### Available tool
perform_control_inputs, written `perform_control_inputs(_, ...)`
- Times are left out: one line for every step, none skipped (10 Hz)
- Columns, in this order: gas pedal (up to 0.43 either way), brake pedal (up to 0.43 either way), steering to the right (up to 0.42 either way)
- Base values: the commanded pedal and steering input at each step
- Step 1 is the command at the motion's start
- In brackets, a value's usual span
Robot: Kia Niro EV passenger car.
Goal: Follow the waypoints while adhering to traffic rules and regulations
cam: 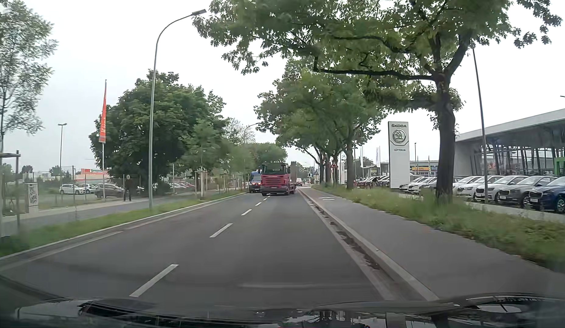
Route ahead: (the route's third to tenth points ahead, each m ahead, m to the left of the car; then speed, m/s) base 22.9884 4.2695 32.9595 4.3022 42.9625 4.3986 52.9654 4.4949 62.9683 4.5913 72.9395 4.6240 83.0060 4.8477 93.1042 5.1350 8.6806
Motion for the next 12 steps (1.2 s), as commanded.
perform_control_inputs(0.0, 0.0, -0.002)
perform_control_inputs(0.0, 0.0, -0.002)
perform_control_inputs(0.0, 0.0, -0.002)
perform_control_inputs(0.0, 0.0, -0.002)
perform_control_inputs(0.0, 0.0, -0.002)
perform_control_inputs(0.0, 0.0, -0.002)
perform_control_inputs(0.0, 0.0, -0.002)
perform_control_inputs(0.0, 0.0, -0.002)
perform_control_inputs(0.0, 0.0, -0.002)
perform_control_inputs(0.0, 0.0, -0.002)
perform_control_inputs(0.0, 0.0, -0.003)
perform_control_inputs(0.0, 0.0, -0.003)
